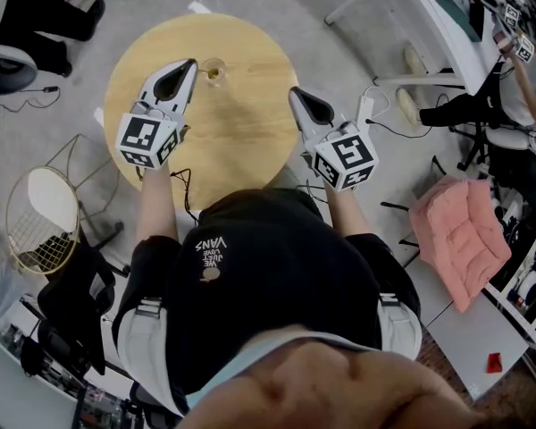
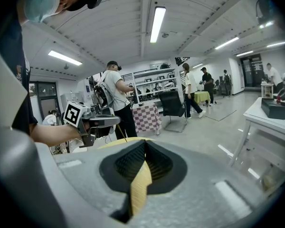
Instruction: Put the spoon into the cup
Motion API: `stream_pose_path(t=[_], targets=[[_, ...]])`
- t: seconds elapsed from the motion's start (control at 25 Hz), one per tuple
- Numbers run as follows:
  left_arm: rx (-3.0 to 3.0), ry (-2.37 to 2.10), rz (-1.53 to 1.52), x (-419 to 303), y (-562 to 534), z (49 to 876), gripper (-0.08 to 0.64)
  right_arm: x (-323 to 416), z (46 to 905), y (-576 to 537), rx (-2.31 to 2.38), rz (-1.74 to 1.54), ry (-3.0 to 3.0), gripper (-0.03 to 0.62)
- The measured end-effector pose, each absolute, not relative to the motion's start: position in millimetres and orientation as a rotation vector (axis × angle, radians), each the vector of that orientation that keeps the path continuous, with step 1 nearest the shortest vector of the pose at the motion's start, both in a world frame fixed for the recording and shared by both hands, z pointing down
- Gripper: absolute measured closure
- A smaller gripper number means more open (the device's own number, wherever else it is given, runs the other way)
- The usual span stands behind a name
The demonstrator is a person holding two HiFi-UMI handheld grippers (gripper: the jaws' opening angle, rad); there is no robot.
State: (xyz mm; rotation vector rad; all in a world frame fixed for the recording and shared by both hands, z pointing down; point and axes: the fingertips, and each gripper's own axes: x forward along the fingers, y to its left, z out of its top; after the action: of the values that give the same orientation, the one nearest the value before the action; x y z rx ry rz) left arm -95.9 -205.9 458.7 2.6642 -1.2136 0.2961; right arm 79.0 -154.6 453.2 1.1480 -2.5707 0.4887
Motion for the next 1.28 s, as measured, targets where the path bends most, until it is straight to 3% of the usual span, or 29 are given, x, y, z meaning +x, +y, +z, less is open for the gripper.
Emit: stream_pose_path(t=[1.28], targets=[[2.586,-1.171,0.344,-97,-218,503,0.549,73,467,-156,1.13,0.525,-2.542,0.594]])
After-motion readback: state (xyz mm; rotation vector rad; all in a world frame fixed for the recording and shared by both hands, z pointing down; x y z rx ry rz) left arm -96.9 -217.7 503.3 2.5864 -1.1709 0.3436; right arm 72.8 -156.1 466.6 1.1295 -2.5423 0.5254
